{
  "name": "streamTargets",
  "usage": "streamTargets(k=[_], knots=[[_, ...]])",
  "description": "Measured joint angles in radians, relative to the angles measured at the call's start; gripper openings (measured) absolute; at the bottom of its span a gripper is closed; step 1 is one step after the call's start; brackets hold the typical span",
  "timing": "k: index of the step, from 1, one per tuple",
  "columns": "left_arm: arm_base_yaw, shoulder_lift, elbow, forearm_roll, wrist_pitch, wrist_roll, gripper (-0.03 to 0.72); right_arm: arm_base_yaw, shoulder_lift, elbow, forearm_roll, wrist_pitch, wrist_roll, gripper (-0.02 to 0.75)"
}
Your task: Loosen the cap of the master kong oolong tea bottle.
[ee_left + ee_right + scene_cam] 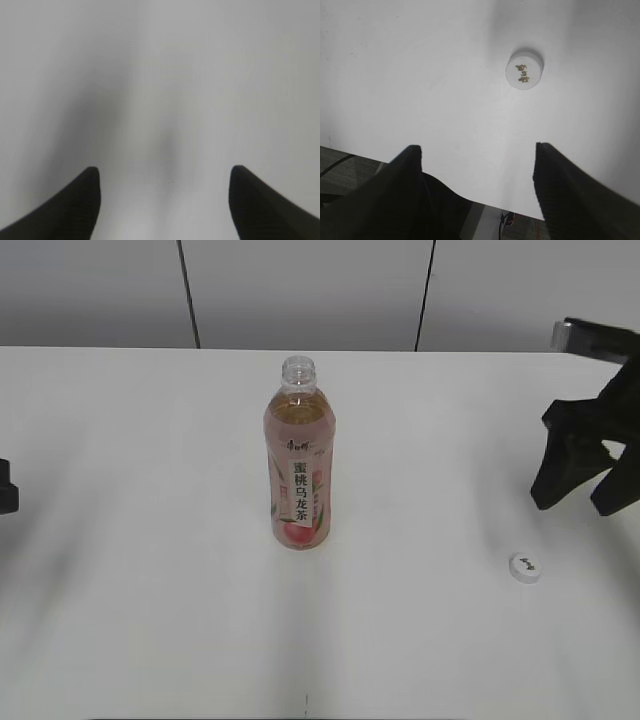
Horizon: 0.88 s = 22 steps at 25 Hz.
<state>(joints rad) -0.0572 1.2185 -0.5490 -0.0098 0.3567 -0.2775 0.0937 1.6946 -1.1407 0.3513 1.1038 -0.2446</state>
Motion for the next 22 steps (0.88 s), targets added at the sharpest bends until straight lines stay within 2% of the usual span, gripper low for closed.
streamTargets(k=[4, 7, 13, 22], knots=[[-0.002, -0.135, 0.0, -0.141, 0.13, 0.122, 0.484, 0.0, -0.134, 0.009, -0.016, 0.076, 0.013, 0.526], [-0.002, -0.241, 0.0, -0.173, 0.263, 0.169, 0.482, 0.0, -0.264, 0.063, -0.037, 0.093, 0.032, 0.523], [-0.002, -0.522, -0.002, -0.152, 0.421, 0.182, 0.48, 0.0, -0.521, 0.187, -0.13, 0.103, 0.093, 0.467], [-0.007, -0.762, -0.022, -0.094, 0.552, 0.185, 0.452, 0.0, -0.932, 0.33, -0.289, 0.113, 0.191, 0.412]])
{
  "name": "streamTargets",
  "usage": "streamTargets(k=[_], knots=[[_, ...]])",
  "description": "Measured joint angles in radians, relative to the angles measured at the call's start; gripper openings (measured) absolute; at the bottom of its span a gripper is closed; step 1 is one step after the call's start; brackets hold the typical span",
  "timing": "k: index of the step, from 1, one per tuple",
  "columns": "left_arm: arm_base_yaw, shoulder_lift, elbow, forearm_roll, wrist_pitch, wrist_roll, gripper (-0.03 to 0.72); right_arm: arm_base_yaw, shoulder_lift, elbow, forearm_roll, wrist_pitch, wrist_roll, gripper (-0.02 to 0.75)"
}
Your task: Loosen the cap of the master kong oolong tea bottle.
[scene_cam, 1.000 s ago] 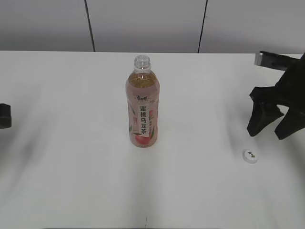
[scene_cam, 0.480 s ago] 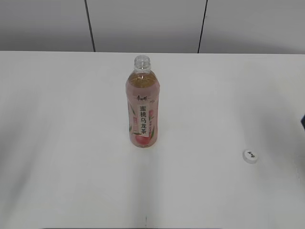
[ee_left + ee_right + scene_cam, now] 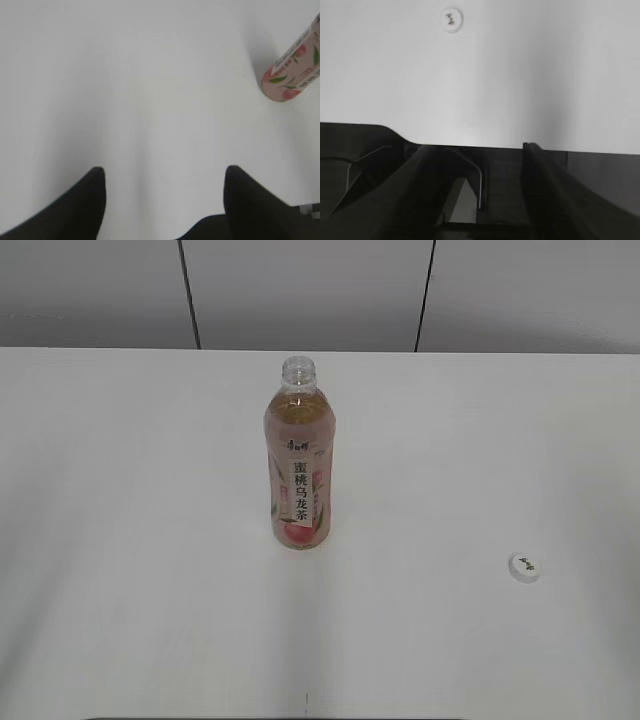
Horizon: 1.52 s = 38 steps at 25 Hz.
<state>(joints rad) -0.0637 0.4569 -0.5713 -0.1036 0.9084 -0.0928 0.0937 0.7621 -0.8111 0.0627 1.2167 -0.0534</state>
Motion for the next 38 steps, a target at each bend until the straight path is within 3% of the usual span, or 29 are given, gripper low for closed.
streamTargets(k=[11, 18, 22, 31, 38], knots=[[-0.035, -0.138, -0.003, 0.174, 0.127, 0.0, 0.375, 0.0, -0.452, 0.207, -0.063, 0.004, 0.014, 0.373], [-0.035, -0.328, 0.011, 0.19, 0.117, 0.009, 0.319, 0.0, -0.751, 0.293, -0.077, -0.084, 0.014, 0.347], [-0.035, -0.446, 0.013, 0.192, 0.117, 0.012, 0.315, 0.0, -0.768, 0.299, -0.081, -0.104, 0.014, 0.328], [-0.035, -0.463, 0.013, 0.19, 0.118, 0.029, 0.321, 0.0, -0.768, 0.299, -0.082, -0.109, 0.012, 0.319], [-0.035, -0.463, 0.013, 0.188, 0.118, 0.034, 0.447, 0.0, -0.768, 0.299, -0.082, -0.112, 0.012, 0.319]])
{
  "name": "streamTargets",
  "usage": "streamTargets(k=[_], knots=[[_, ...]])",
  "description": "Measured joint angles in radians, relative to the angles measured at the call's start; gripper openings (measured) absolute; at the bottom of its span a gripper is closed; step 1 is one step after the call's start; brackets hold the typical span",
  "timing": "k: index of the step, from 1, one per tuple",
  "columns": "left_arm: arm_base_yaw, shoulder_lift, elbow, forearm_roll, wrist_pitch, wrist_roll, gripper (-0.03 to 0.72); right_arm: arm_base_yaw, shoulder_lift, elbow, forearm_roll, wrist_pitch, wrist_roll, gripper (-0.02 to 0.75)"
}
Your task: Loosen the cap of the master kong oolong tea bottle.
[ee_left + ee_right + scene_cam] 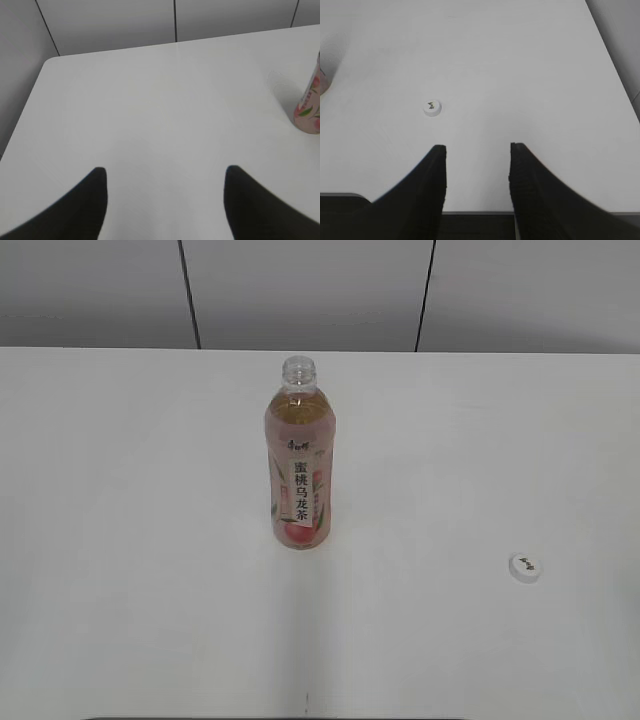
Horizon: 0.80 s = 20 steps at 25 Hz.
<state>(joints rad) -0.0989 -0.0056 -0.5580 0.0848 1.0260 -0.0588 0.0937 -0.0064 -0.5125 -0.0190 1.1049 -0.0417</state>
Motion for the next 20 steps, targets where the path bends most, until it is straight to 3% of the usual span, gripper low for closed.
streamTargets(k=[20], knots=[[0.0, 0.0, 0.0, 0.0, -0.001, 0.001, 0.403, 0.0, 0.0, 0.0, 0.001, 0.0, 0.003, 0.319]])
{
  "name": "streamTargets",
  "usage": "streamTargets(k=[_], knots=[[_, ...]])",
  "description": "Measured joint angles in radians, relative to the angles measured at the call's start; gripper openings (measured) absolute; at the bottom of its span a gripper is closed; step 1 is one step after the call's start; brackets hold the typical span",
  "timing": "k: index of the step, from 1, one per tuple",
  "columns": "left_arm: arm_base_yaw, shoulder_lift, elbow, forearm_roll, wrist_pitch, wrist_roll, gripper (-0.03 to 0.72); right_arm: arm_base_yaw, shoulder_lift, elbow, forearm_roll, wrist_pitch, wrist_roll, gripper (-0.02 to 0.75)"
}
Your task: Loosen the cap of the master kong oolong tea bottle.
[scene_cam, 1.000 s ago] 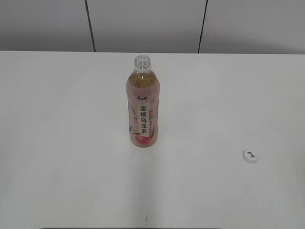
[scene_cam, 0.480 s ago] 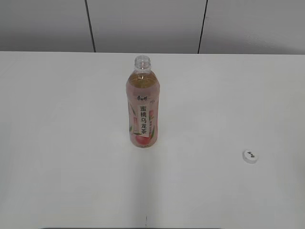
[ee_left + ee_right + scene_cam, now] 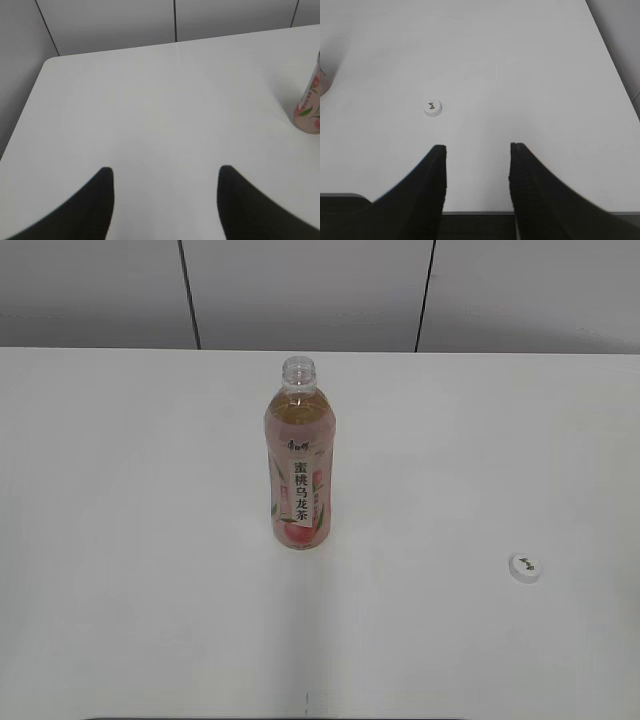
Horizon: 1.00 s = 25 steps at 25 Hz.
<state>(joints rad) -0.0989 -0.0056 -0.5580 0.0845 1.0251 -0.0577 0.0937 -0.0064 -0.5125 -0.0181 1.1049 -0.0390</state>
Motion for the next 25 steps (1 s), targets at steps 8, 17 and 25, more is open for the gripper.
streamTargets(k=[8, 17, 25], knots=[[0.0, 0.0, 0.0, 0.0, 0.0, 0.0, 0.4, 0.0, 0.0, 0.0, 0.0, -0.001, 0.0, 0.319], [0.0, 0.0, 0.0, 0.0, 0.0, 0.0, 0.389, 0.0, 0.0, 0.0, 0.0, -0.001, 0.0, 0.319], [0.0, 0.0, 0.0, 0.0, 0.0, 0.0, 0.373, 0.0, 0.0, 0.0, 0.0, -0.001, 0.0, 0.319]])
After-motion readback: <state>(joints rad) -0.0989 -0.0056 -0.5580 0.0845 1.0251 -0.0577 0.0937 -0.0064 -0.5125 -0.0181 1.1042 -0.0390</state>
